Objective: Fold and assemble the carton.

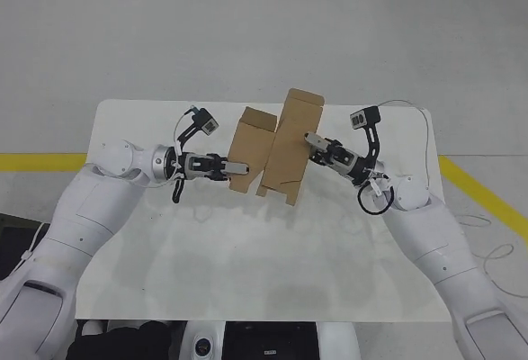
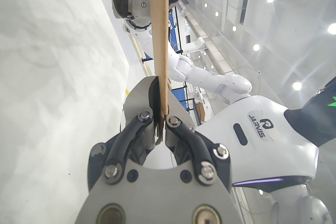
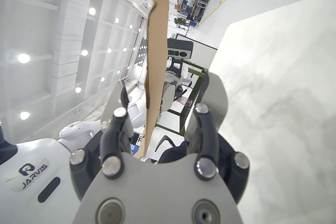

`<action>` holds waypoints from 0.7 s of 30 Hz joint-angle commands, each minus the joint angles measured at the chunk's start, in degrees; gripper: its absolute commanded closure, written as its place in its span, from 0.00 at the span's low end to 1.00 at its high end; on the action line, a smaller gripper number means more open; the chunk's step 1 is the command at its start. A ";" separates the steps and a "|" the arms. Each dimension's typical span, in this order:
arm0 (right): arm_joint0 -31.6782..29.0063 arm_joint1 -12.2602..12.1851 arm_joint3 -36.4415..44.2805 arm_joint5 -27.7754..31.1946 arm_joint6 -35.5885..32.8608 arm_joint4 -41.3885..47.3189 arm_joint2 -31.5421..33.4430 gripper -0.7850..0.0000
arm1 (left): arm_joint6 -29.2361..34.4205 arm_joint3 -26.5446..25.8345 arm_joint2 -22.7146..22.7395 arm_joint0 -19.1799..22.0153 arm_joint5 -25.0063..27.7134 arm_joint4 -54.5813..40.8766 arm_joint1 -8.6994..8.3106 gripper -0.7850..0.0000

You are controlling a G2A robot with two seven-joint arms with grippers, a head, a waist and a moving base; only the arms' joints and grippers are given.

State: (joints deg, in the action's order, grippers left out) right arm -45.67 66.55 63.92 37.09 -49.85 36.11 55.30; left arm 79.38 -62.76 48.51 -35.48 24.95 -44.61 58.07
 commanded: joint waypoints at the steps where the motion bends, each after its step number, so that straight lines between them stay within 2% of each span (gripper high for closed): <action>1: 0.00 -0.19 -0.14 -1.37 -1.92 -0.01 0.52 0.00 | 1.34 0.00 0.08 0.42 -1.37 1.46 -0.13 1.00; 5: 0.26 -0.62 -0.67 -4.64 -7.41 -0.19 1.35 0.00 | 2.21 -1.80 -0.47 0.85 -2.24 8.93 -0.81 1.00; 8: 0.50 -0.89 -1.45 -6.97 -10.95 -1.08 1.62 0.00 | 2.92 -4.15 -0.41 0.05 -2.94 10.59 -1.63 1.00; 14: -0.19 -1.42 -1.60 -7.18 -13.75 -4.09 2.69 0.00 | 4.88 -7.93 -0.62 -1.33 -4.90 11.19 -3.19 1.00; 19: -1.73 -1.85 -0.56 -5.17 -14.42 -5.43 3.98 0.00 | 5.13 -9.16 -1.27 -2.25 -5.16 11.27 -4.11 1.00; 21: -2.10 -1.99 -0.15 -4.21 -14.96 -5.91 4.39 0.06 | 5.37 -9.19 -1.48 -2.36 -5.39 10.60 -4.36 1.00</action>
State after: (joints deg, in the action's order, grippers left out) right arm -47.68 64.61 63.62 32.53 -64.54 30.39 59.56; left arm 84.64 -71.97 47.12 -37.80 19.67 -33.70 53.80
